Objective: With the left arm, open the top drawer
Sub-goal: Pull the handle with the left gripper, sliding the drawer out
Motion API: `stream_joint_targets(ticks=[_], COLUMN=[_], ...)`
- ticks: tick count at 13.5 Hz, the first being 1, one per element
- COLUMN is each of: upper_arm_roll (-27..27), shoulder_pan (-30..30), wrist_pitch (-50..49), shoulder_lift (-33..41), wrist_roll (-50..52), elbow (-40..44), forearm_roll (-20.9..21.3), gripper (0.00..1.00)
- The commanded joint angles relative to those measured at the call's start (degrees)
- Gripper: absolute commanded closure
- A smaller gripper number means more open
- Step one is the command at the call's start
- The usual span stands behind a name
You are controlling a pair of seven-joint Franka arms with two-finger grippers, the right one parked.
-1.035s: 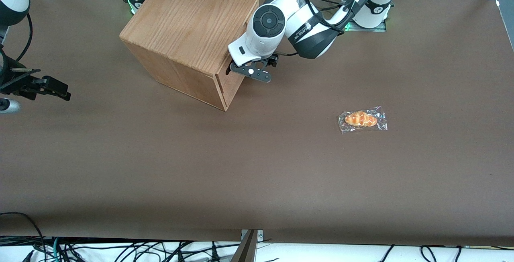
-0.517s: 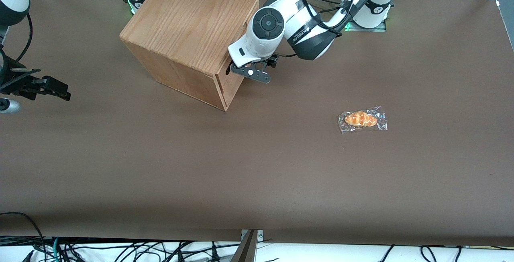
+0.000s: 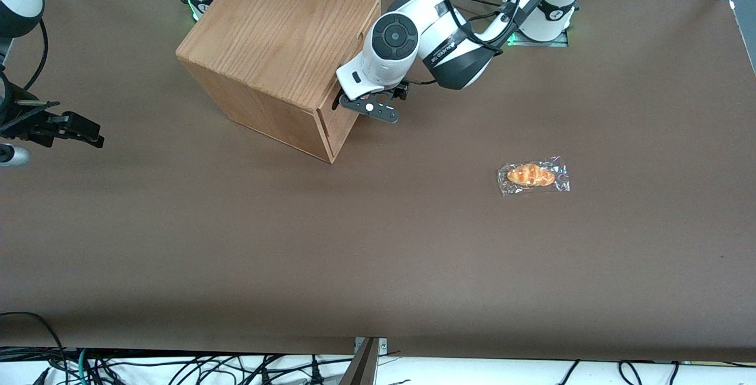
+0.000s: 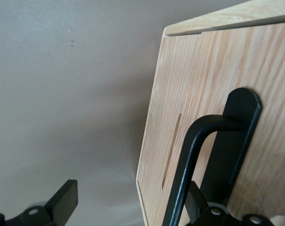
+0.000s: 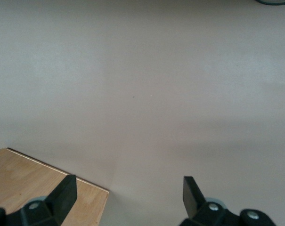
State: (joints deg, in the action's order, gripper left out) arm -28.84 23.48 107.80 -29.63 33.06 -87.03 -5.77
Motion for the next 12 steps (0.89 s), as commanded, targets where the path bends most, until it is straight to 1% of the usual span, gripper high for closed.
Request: stream_joint_targets(ticks=[1, 3, 5, 12], upper_arm_roll=[-0.25, -0.33, -0.51, -0.42], shoulder_pan=[-0.72, -1.76, -3.43, -4.85], wrist_pitch=[0.75, 0.66, 0.22, -0.04], shoulder_lift=[0.80, 1.06, 1.15, 2.82], wrist_roll=[-0.72, -1.67, -3.78, -4.06], elbow=[-1.21, -1.56, -1.57, -3.23], forearm_roll=[-0.64, 1.19, 1.29, 1.29], gripper=[0.00, 0.00, 0.00, 0.00])
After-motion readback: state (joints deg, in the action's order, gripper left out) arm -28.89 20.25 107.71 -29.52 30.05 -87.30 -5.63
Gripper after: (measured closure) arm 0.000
